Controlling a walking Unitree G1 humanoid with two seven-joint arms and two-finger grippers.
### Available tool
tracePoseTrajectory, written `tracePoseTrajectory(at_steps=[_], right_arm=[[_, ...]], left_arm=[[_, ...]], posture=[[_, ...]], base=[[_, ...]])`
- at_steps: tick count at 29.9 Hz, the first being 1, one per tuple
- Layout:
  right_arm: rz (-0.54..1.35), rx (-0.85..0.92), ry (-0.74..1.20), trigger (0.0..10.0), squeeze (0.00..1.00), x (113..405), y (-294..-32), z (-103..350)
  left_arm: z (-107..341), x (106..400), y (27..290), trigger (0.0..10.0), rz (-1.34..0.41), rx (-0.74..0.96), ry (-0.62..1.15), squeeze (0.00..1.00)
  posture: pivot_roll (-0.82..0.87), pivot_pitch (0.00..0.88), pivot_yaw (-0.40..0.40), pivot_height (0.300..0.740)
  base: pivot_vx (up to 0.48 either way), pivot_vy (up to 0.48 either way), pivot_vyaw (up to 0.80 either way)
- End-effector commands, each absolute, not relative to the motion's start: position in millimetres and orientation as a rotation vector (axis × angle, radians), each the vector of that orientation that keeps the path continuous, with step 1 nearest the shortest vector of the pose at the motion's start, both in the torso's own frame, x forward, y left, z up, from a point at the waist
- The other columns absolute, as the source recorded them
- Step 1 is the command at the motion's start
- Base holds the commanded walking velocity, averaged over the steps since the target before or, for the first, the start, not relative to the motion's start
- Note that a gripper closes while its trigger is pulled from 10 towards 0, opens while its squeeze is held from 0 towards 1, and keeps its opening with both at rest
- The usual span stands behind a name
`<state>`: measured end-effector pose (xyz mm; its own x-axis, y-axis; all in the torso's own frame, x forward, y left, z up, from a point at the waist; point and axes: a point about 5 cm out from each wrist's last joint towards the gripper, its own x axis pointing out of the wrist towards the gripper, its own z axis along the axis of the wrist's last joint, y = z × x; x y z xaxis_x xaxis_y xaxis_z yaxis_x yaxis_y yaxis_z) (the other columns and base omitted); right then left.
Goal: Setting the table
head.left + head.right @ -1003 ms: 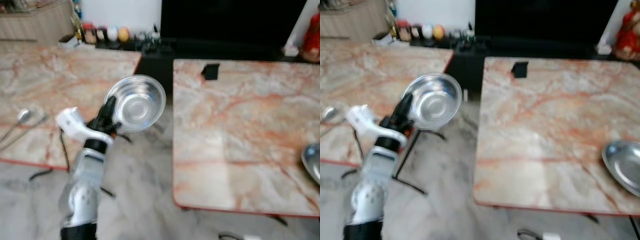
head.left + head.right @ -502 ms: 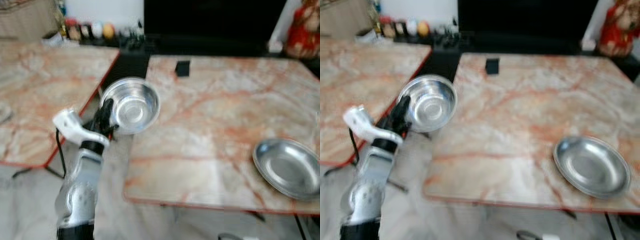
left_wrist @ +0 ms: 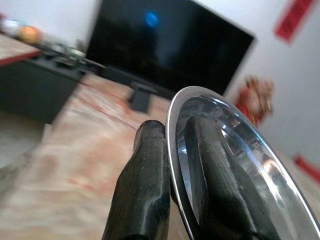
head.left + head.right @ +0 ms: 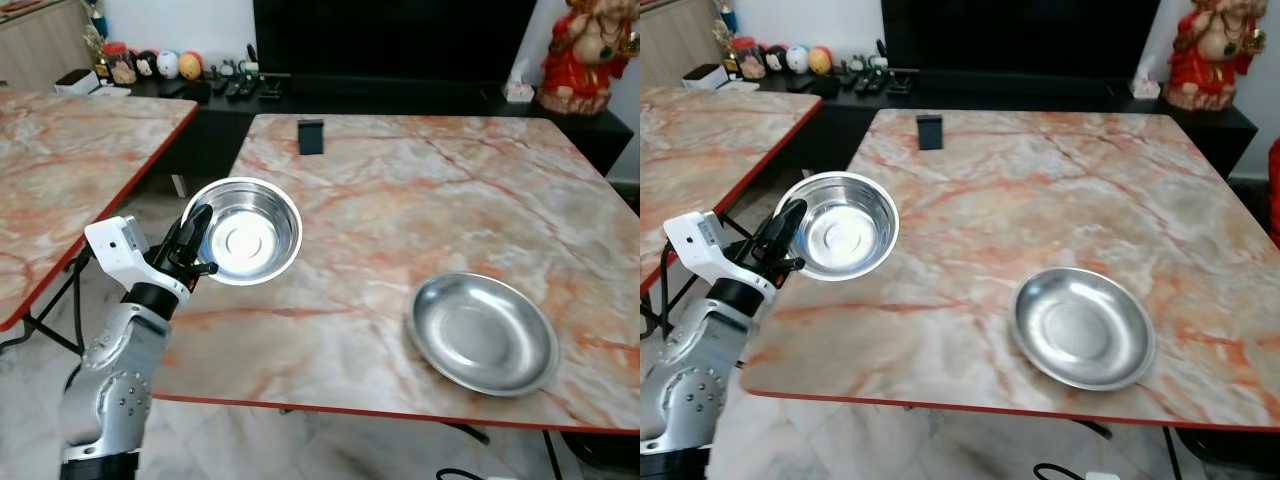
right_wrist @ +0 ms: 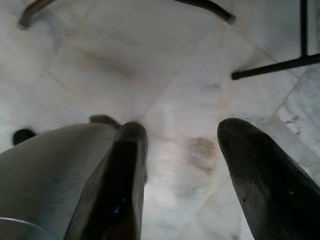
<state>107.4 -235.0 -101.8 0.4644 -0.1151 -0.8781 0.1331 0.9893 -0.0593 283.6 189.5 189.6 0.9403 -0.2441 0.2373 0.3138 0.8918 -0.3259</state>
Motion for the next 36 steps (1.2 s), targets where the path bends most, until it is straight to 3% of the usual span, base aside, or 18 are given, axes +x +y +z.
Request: tracePoseTrajectory(at_steps=[1,24,36], right_arm=[[-0.161,0.022,1.073,10.0,0.00,109,-238,-101],[-0.169,0.021,1.071,10.0,0.00,110,-239,-100],[-0.168,0.020,1.071,10.0,0.00,109,-239,-100]], left_arm=[[195,279,192,10.0,-0.328,-0.319,-0.199,0.00],[188,281,178,10.0,-0.477,-0.287,-0.138,0.00],[183,281,175,10.0,-0.489,-0.320,-0.112,0.00]], posture=[[-0.01,0.000,-0.005,0.732],[-0.02,0.000,-0.012,0.732],[-0.02,0.000,-0.012,0.732]], base=[[0.000,-0.364,0.00],[0.000,-0.327,0.00],[0.000,0.000,0.00]])
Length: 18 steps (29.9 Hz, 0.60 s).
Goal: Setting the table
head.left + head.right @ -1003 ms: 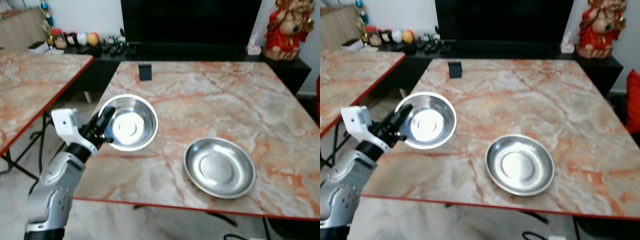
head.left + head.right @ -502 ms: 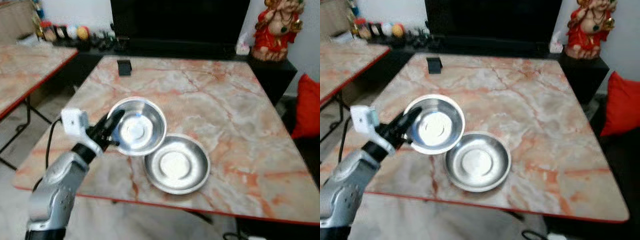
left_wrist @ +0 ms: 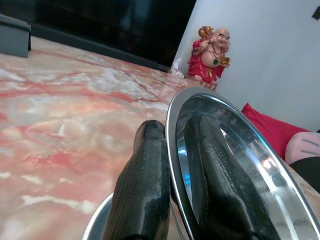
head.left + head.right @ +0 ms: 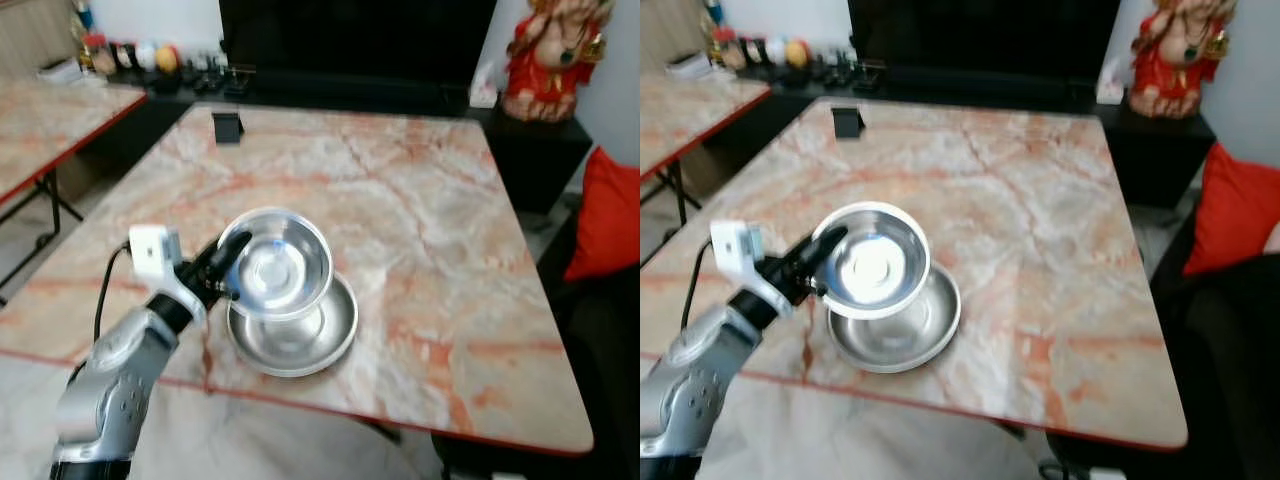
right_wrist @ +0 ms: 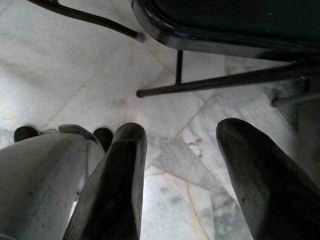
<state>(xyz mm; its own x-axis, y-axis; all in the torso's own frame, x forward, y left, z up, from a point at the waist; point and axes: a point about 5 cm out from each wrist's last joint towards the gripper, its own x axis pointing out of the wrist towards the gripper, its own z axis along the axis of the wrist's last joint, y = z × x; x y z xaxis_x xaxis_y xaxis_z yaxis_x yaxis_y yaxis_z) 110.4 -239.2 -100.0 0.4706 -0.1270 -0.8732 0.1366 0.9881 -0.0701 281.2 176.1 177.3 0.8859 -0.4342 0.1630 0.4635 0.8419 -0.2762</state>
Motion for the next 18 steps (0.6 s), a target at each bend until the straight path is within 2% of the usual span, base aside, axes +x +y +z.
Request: tracePoseTrajectory(at_steps=[1,12,18], right_arm=[[-0.167,0.019,1.071,10.0,0.00,110,-239,-100],[-0.159,0.014,1.072,10.0,0.00,109,-239,-100],[-0.157,0.014,1.073,10.0,0.00,109,-238,-101]], left_arm=[[182,281,175,10.0,-0.492,-0.323,-0.110,0.00],[165,281,168,10.0,-0.536,-0.455,-0.006,0.00],[155,284,161,10.0,-0.538,-0.467,0.053,0.00]], posture=[[-0.02,0.000,-0.013,0.732],[-0.02,0.000,-0.007,0.732],[-0.03,0.000,-0.002,0.732]], base=[[0.000,0.000,0.00],[0.000,0.000,0.00],[0.000,0.000,0.00]])
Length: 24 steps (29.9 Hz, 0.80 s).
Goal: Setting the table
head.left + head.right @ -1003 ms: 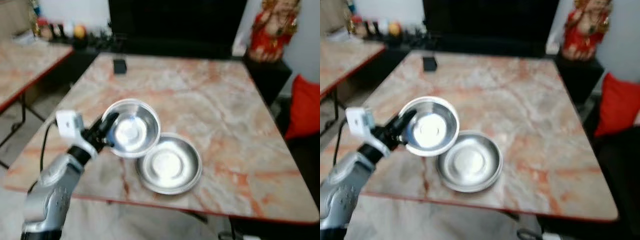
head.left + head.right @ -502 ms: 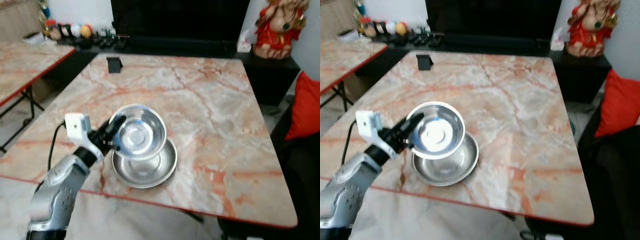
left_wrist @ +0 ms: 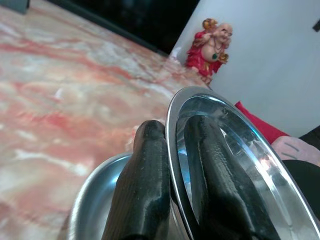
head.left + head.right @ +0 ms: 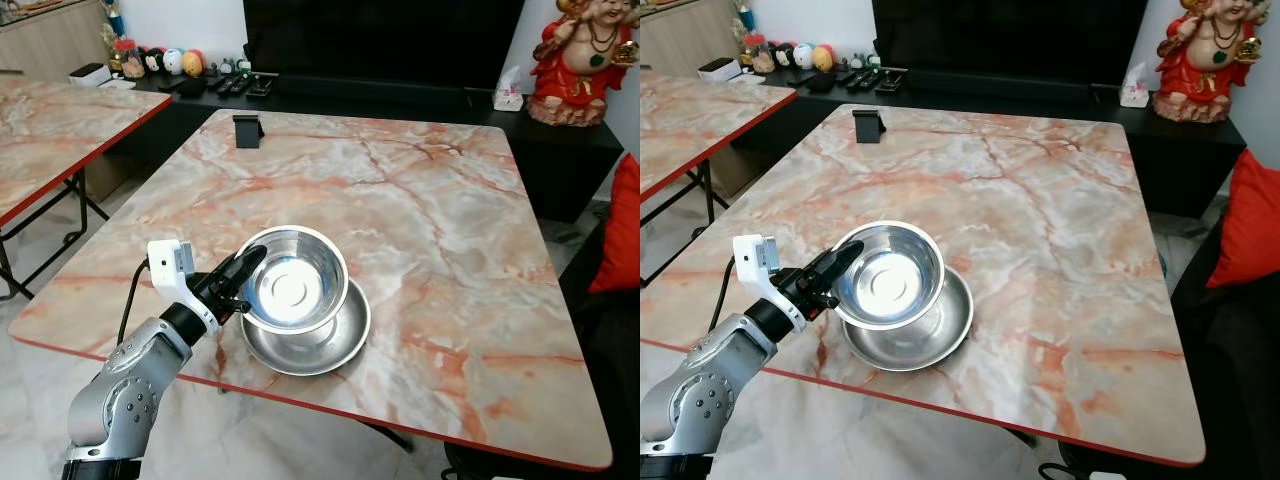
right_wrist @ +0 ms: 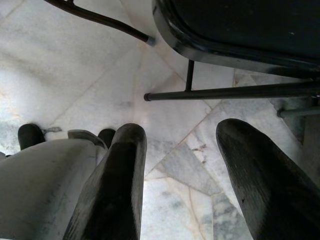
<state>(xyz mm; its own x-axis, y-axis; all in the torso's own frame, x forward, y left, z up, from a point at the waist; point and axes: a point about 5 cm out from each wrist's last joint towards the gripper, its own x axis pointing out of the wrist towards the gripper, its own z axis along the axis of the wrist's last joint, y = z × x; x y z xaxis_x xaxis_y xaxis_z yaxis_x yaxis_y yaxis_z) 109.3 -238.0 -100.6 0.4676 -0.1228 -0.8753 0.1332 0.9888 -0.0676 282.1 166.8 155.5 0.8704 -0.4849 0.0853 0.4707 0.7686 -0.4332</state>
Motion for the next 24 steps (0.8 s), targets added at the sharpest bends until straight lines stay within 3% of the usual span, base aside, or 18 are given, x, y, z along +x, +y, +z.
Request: tracePoseTrajectory(at_steps=[1,24], right_arm=[[-0.159,0.017,1.071,10.0,0.00,109,-238,-101],[-0.172,0.030,1.070,10.0,0.00,110,-237,-101]], left_arm=[[153,285,158,10.0,-0.536,-0.453,0.068,0.00],[137,307,144,10.0,-0.434,-0.382,0.176,0.00]], posture=[[-0.03,0.000,-0.002,0.732],[-0.04,0.000,0.011,0.732]], base=[[0.000,0.000,0.00],[0.000,0.000,0.00]])
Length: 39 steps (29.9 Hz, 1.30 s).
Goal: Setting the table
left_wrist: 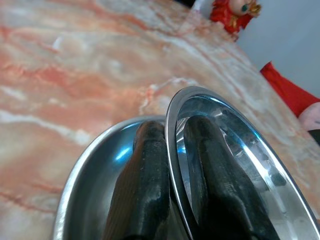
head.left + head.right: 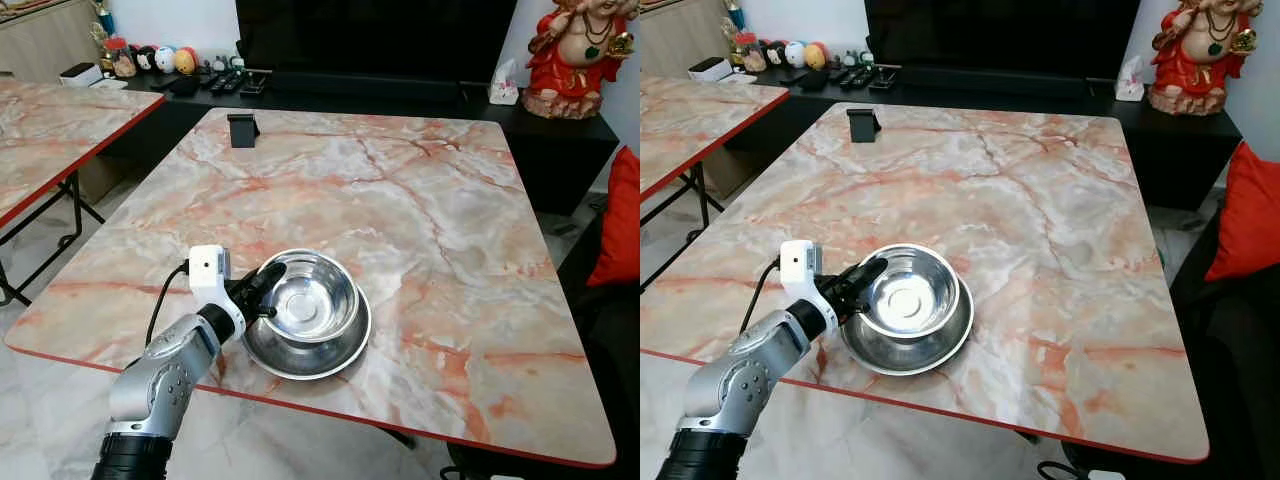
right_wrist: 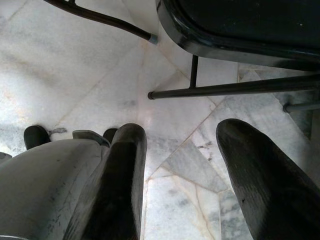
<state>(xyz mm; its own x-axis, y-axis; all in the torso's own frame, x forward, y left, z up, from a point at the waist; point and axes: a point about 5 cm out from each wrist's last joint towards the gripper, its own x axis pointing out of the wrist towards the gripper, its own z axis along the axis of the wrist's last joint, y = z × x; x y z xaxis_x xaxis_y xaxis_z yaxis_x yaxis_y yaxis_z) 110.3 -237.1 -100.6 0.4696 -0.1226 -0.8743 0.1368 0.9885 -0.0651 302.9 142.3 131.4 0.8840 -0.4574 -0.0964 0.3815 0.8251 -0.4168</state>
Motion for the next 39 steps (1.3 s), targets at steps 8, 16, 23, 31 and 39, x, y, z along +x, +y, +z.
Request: tracePoseTrajectory(at_steps=[8,16,23,31,39], right_arm=[[-0.169,0.029,1.070,10.0,0.00,111,-237,-101],[-0.170,0.029,1.070,10.0,0.00,110,-237,-101],[-0.169,0.030,1.071,10.0,0.00,110,-237,-101],[-0.165,0.030,1.071,10.0,0.00,110,-236,-101],[-0.164,0.029,1.071,10.0,0.00,111,-236,-101]], left_arm=[[132,307,143,10.0,-0.430,-0.367,0.204,0.00],[129,306,139,10.0,-0.448,-0.359,0.225,0.00],[126,305,136,10.0,-0.448,-0.358,0.238,0.00],[124,304,134,10.0,-0.450,-0.357,0.246,0.00],[123,304,134,10.0,-0.446,-0.351,0.252,0.00]], posture=[[-0.04,0.000,0.010,0.732],[-0.04,0.000,0.010,0.732],[-0.04,0.000,0.012,0.732],[-0.04,0.000,0.011,0.732],[-0.04,0.000,0.010,0.732]], base=[[0.000,0.000,0.00],[0.000,0.000,0.00],[0.000,0.000,0.00],[0.000,0.000,0.00],[0.000,0.000,0.00]])
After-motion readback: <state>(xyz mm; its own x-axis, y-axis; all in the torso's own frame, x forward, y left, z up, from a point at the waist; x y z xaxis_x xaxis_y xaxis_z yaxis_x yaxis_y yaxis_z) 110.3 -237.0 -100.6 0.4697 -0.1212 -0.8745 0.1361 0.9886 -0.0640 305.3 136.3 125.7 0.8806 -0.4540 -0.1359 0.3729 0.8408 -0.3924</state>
